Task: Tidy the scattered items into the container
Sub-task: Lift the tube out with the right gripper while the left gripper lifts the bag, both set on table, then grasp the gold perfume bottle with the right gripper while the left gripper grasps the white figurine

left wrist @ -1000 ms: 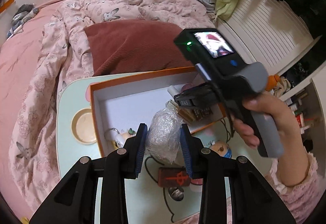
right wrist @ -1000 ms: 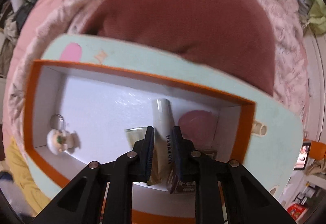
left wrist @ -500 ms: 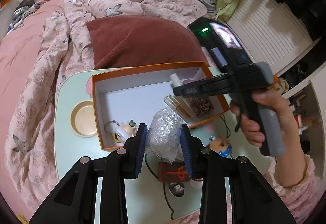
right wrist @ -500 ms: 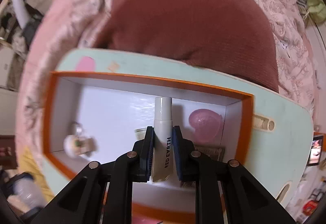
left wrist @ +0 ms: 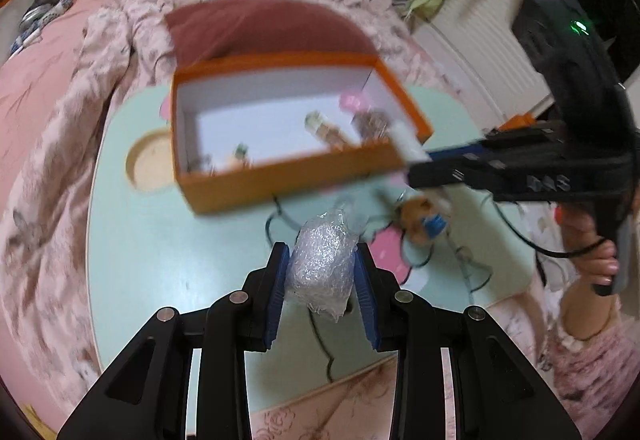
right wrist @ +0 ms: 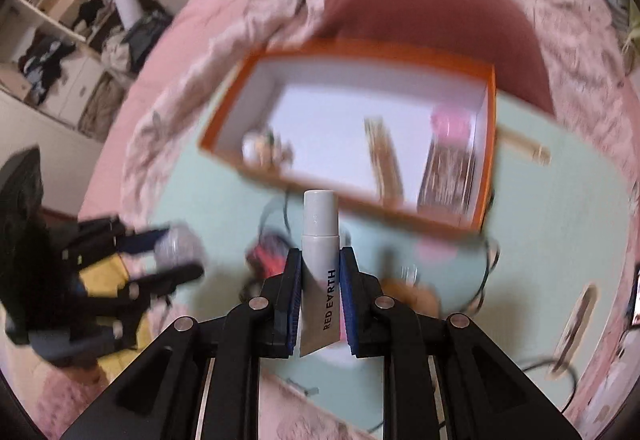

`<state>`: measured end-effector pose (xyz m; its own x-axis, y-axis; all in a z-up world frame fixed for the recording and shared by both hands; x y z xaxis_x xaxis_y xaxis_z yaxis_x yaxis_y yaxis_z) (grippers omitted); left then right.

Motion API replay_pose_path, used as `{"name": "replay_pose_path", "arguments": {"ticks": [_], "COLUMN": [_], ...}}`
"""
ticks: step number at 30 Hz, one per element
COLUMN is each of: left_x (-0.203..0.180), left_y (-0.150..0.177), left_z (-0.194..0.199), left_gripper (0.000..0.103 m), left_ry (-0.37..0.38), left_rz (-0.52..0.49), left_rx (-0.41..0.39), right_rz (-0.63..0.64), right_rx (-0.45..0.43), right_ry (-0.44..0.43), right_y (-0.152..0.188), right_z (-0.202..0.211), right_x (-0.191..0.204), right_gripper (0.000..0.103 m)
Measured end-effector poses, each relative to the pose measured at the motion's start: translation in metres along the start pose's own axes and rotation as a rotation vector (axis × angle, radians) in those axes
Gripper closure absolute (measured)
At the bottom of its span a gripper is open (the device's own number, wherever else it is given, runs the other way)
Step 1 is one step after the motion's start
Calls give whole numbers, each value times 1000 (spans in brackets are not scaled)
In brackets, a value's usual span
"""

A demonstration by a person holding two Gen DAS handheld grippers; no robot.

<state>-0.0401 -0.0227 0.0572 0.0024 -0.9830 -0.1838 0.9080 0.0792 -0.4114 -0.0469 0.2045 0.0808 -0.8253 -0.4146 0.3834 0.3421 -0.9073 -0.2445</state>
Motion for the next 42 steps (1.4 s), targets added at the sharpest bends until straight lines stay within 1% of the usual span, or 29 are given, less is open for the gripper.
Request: {"name": "replay_pose_path", "arguments": {"ticks": [4, 9, 13, 15, 17, 19, 21, 28, 36, 39, 42], "left_x": [5, 2, 2, 2, 3, 4, 5, 6, 9, 11, 13], "left_y": [18, 23, 21, 19, 16, 15, 13, 9, 4, 1, -5], "left_z": [-17, -29, -30, -30, -28, -25, -21, -16, -11, -8, -3], "left_gripper": [69, 69, 67, 62, 61, 61, 61, 61, 61, 61, 61], "left_ry": [-27, -51, -77, -102, -129, -155, -154, -162, -164, -155, -148], "left_rz": [27, 27, 43, 50, 52, 56, 64, 92, 120, 137, 156], "left_rx": [20, 34, 35, 30, 19, 10, -3, -19, -26, -29, -32], "right_rz": [-3, -6, 9, -2, -18, -22, -16, -20, -52, -54, -51], "right_rx": [27, 44, 26, 14, -11, -48, -64, -59, -70, -79, -89], "right_ry": [82, 112, 129, 124, 107, 112, 129, 120, 102, 89, 92], "right_y": [22, 31, 32, 32, 31, 30, 29, 25, 19, 15, 8], "right_z": [-20, -34, -32, -28, -22, -13, -8, -6, 1, 8, 14], "right_x": [-8, -15, -16, -19, -20, -21, -21, -18, -23, -23, -21], "right_gripper": [86, 85, 84, 79, 58, 52, 53, 53, 53, 55, 60]}}
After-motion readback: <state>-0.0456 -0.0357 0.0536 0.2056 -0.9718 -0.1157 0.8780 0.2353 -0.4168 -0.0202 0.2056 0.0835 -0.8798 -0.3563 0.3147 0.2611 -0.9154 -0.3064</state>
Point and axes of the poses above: each gripper's, at about its wrist camera, not at the fingertips, and z roughly against the way its jaws point, x to its left, y to its underside, the point moved 3 cm from there along -z, roughly the way its jaws point, and after that the axes turned 2 degrees about z, right-handed, at the moved point
